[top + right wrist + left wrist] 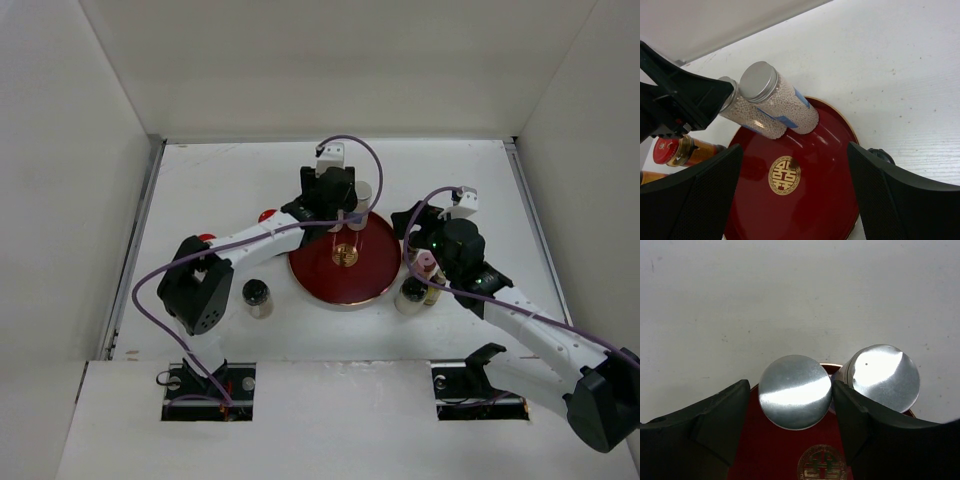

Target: Organize the condiment bottles

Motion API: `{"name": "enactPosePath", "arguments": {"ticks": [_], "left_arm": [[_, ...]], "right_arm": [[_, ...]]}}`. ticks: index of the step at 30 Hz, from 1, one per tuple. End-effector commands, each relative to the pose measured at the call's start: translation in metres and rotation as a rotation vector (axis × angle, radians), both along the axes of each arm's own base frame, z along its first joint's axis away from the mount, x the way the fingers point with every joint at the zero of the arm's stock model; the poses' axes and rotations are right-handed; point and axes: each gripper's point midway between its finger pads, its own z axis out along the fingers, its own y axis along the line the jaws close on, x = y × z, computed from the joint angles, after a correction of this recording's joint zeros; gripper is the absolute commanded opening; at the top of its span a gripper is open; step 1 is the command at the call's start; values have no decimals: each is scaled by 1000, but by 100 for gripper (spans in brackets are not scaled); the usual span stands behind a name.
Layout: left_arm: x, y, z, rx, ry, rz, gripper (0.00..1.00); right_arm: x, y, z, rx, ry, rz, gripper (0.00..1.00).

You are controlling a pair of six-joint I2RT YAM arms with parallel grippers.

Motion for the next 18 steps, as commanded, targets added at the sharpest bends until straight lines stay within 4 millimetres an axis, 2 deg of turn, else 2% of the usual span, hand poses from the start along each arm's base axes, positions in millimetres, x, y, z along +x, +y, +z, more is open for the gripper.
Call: {"name": "enactPosePath", "arguments": {"ticks": [1, 6, 8, 10, 12, 13, 14, 15, 18], "left_arm": [[-2, 1, 60, -76, -141, 16, 67], [-12, 3, 68, -78, -146, 4, 67], [-21, 7, 79, -86, -158, 0, 67], [-31, 16, 91, -99, -177, 9, 67], [-39, 35, 97, -99, -180, 42, 65], [-43, 44, 97, -90, -170, 56, 64], [-47, 55, 94, -75, -154, 82, 64], [-51, 67, 90, -58, -133, 109, 63], [-65, 103, 74, -22, -70, 188, 64]], "right_arm": [[3, 2, 19, 37, -63, 2, 88], [2, 2, 21, 40, -68, 2, 89], [2, 2, 21, 40, -67, 2, 88], [1, 1, 24, 43, -77, 2, 84], [1, 1, 25, 46, -82, 2, 72], [0, 1, 25, 46, -81, 2, 60], [0, 1, 24, 43, -77, 2, 51], [1, 2, 25, 44, -78, 4, 46], [1, 5, 25, 37, -78, 14, 47]]}}
